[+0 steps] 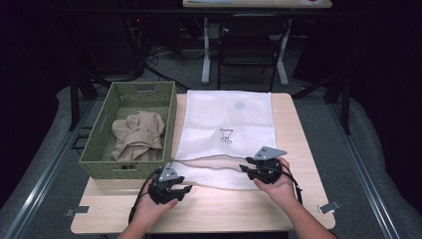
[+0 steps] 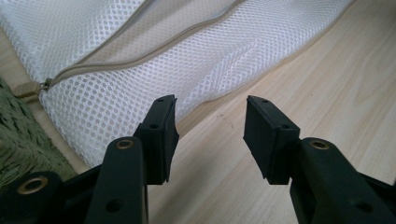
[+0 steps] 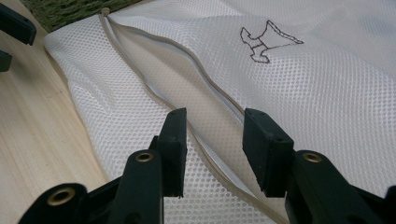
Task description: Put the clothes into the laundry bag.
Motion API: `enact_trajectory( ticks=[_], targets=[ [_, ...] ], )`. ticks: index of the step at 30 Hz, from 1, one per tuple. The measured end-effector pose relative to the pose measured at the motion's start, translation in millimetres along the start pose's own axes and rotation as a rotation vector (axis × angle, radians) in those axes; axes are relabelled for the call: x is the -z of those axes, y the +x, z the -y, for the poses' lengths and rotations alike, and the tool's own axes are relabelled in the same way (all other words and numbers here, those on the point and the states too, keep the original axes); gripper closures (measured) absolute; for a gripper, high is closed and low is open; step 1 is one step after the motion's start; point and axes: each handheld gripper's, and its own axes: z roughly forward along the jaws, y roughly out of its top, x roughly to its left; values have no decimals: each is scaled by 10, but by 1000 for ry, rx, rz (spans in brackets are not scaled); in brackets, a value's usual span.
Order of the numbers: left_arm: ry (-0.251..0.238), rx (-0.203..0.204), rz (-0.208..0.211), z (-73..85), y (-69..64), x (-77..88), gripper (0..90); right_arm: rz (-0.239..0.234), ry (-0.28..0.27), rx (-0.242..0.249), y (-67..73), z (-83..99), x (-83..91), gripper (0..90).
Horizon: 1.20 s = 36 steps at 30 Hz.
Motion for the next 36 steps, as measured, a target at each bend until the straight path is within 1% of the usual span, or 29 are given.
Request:
enact_trajectory(
  ticks=[2, 4, 7, 9, 11, 12, 15, 17, 18, 19, 20, 21, 23, 25, 26, 29, 30, 32, 36],
  targets=[
    [-1, 2, 0, 2, -1, -9, 568, -1, 5, 0, -5, 6, -2, 603],
    [27, 7, 3, 1, -8, -17, 567, -6, 7, -3, -8, 13, -8, 601],
    [18, 7, 2, 2, -20, -15, 566, -8, 8, 2, -7, 14, -13, 599],
    [15, 9, 9, 0, -31, -17, 552, -6, 8, 0, -9, 17, -16, 599],
    [17, 1, 6, -4, -44, -28, 538, -4, 5, 1, -16, 19, -14, 600],
    [24, -6, 12, -7, -46, -33, 538, -2, 4, 4, -19, 18, -12, 602],
    [28, -18, 3, -3, -74, -46, 534, -14, -1, 11, -22, 14, -8, 618],
    [30, -30, 1, -2, -91, -45, 534, -17, 2, 23, -13, 8, -15, 635],
    [31, -27, 4, -1, -100, -46, 534, -21, 4, 38, -3, -2, -25, 649],
    [36, -34, 10, -4, -98, -41, 534, -21, 4, 38, -3, -2, -25, 649],
    [33, -33, 10, -3, -102, -44, 533, -17, 2, 54, 13, -15, -34, 654],
    [29, -33, 3, -2, -108, -48, 533, -17, 2, 54, 13, -15, -34, 654],
    [29, -37, 0, -4, -110, -46, 530, -13, 0, 73, 26, -26, -38, 657],
    [26, -35, 2, -5, -118, -49, 529, -11, -1, 83, 41, -36, -45, 657],
    [24, -34, 4, -6, -122, -52, 529, -2, 2, 99, 48, -40, -58, 657],
    [20, -33, 11, -14, -133, -64, 529, 3, 6, 105, 49, -44, -75, 657],
    [24, -40, 6, -18, -132, -67, 530, 9, 11, 113, 46, -48, -96, 656],
    [26, -37, -1, -26, -134, -88, 530, 14, 12, 117, 43, -51, -107, 653],
    [30, -59, -32, -76, -90, -129, 529, 23, 11, 124, 33, -68, -153, 644]
  ],
)
